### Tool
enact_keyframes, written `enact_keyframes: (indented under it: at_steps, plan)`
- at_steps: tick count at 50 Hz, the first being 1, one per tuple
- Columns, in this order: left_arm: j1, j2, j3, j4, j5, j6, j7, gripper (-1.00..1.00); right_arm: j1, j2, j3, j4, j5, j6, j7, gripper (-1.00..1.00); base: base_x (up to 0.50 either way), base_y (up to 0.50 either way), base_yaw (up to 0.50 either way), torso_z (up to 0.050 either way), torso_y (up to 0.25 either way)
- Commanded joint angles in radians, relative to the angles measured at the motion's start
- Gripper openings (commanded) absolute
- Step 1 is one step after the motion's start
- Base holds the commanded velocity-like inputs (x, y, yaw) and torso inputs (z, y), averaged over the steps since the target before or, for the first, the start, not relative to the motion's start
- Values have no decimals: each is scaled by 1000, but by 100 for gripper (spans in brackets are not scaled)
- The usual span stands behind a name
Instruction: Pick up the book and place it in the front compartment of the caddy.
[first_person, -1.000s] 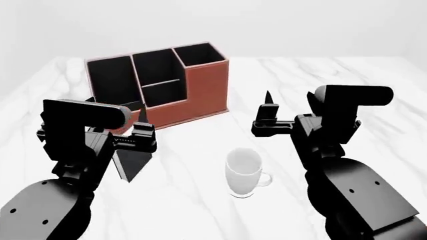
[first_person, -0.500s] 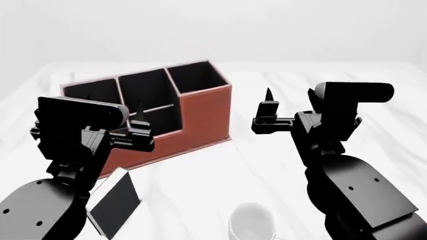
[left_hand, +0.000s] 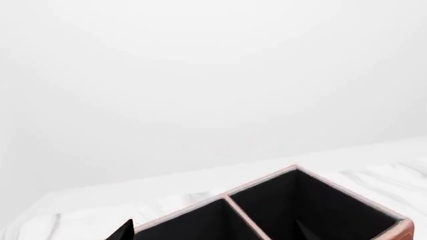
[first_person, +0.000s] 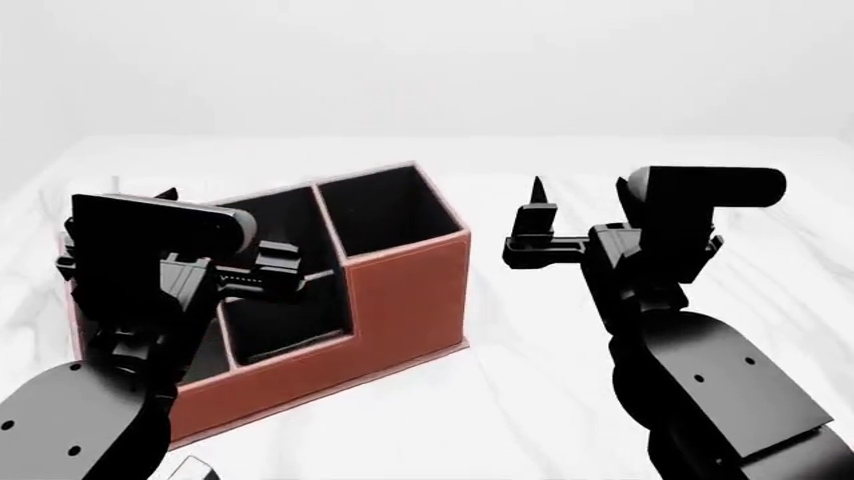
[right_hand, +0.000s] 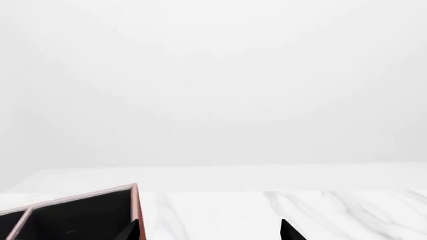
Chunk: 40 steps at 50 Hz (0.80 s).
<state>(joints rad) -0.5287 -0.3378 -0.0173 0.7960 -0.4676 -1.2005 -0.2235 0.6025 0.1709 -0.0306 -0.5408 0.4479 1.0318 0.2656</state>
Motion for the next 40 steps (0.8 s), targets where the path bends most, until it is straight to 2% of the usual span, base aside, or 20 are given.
enact_keyframes:
  at_steps: [1, 11, 14, 29, 33, 35, 37, 40]
  plan:
    - [1, -3, -4, 5, -8, -2, -5, 100, -4, 6, -10, 0, 0, -11, 9, 100, 0, 0, 0, 0, 0]
    - [-1, -3, -5, 11, -15, -6, -10, 100, -7, 16, -11, 0, 21, -21, -10, 100, 0, 0, 0, 0, 0]
    - [-4, -4, -5, 11, -17, -8, -11, 100, -16, 18, -23, 2, 4, -43, -1, 100, 500, 0, 0, 0, 0]
    - [-12, -7, -18, 22, -36, -30, -19, 100, -13, 24, -38, 15, 4, -44, 9, 100, 0, 0, 0, 0, 0]
    - [-53, 16, -71, 45, -90, -134, -24, 100, -5, 28, -46, 15, 2, -33, 17, 100, 0, 0, 0, 0, 0]
    - [-134, 61, -160, 94, -172, -324, -21, 100, -4, 32, -52, 29, -6, -43, 16, 100, 0, 0, 0, 0, 0]
    - [-190, -3, -230, 21, -472, -370, -275, 100, 4, 32, -50, 41, -5, -40, 18, 100, 0, 0, 0, 0, 0]
    - [-273, -97, -225, -116, -922, -355, -725, 100, 3, 31, -46, 41, 0, -37, 21, 100, 0, 0, 0, 0, 0]
